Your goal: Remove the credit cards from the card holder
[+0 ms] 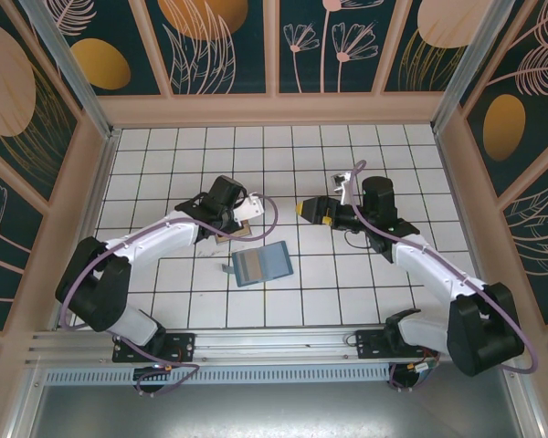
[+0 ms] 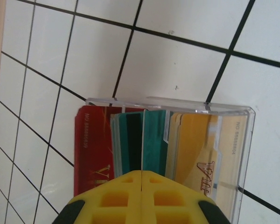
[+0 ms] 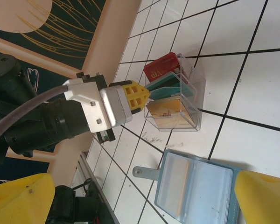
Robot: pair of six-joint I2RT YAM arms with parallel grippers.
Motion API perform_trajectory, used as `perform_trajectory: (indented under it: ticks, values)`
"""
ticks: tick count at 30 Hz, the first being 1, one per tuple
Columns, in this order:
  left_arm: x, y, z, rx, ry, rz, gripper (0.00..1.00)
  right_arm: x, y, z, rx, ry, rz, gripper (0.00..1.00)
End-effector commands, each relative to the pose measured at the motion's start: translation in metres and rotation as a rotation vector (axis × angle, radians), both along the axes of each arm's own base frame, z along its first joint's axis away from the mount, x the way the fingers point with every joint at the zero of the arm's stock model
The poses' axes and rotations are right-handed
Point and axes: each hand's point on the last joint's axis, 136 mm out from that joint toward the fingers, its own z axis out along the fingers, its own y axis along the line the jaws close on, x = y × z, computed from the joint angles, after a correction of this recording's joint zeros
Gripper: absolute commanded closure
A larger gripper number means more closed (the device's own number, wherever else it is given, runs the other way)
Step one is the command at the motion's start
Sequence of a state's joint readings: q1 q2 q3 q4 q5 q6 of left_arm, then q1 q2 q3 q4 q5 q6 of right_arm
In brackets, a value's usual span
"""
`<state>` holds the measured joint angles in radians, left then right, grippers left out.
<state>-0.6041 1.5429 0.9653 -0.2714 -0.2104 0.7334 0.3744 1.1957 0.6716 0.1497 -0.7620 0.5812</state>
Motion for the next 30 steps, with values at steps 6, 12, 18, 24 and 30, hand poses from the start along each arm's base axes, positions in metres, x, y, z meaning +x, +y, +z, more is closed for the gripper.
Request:
perform_trajectory:
  ticks: [6, 12, 18, 24, 30]
  values:
    - [0.009, 0.017, -0.016, 0.064, -0.033, 0.020, 0.94, 0.005, 0.002, 0.004, 0.011, -0.019, 0.024, 0.01]
    - [0.020, 0.018, -0.003, 0.034, -0.077, 0.055, 0.74, 0.006, 0.003, 0.002, 0.015, -0.013, 0.027, 0.01]
    - [0.025, 0.019, 0.001, 0.042, -0.112, 0.064, 0.65, 0.008, 0.004, 0.001, 0.016, -0.005, 0.030, 0.01]
    - [0.032, 0.011, 0.026, -0.060, -0.136, 0.111, 0.63, 0.009, 0.004, -0.003, 0.010, 0.004, 0.028, 0.01]
    - [0.053, -0.002, 0.083, -0.276, -0.177, 0.273, 0.39, 0.013, 0.002, -0.014, -0.045, 0.016, 0.007, 0.01]
